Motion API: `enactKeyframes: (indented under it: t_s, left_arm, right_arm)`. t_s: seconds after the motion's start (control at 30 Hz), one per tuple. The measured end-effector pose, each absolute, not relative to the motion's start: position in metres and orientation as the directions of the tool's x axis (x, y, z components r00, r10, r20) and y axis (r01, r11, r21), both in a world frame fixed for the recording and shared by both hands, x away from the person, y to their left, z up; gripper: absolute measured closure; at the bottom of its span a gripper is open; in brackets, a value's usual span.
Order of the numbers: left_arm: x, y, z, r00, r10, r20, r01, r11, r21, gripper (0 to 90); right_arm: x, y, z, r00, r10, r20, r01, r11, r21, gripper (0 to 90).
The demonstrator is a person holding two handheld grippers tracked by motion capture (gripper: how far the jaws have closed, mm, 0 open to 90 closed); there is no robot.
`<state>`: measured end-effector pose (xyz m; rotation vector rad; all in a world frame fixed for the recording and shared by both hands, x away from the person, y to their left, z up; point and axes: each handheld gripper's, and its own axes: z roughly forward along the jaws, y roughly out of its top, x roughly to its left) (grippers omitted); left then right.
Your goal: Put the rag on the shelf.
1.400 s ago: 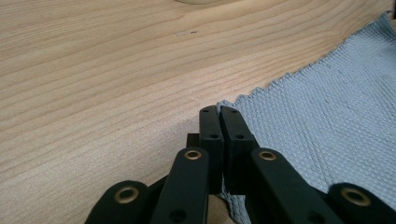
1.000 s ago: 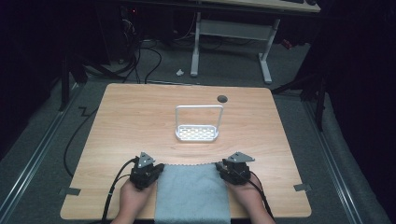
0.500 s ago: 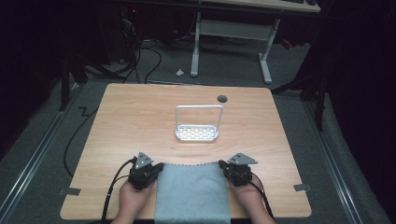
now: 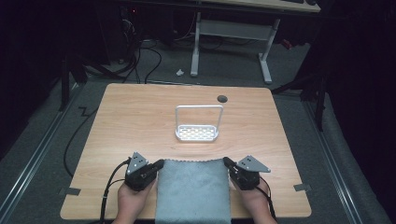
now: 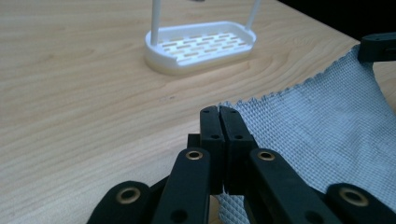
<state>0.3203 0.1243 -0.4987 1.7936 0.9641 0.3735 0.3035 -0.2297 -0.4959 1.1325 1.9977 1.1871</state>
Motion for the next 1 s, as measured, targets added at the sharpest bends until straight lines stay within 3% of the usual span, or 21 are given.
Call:
enactKeyframes:
  t_s: [0.5,1.0]
  left_arm:
    - [0.299,0.122,-0.458,0.661,0.741,-0.12,0.306,-0.12,0.944,88.7]
    - [0.325,0.123,-0.426,0.645,0.758,-0.097,0.24,-0.081,0.967,88.9]
  right_arm:
    - [0.281,-0.23,-0.459,-0.499,0.864,-0.066,0.251,0.217,0.943,89.1]
    - [0.301,-0.225,-0.423,-0.49,0.866,-0.1,0.165,0.205,0.965,89.2]
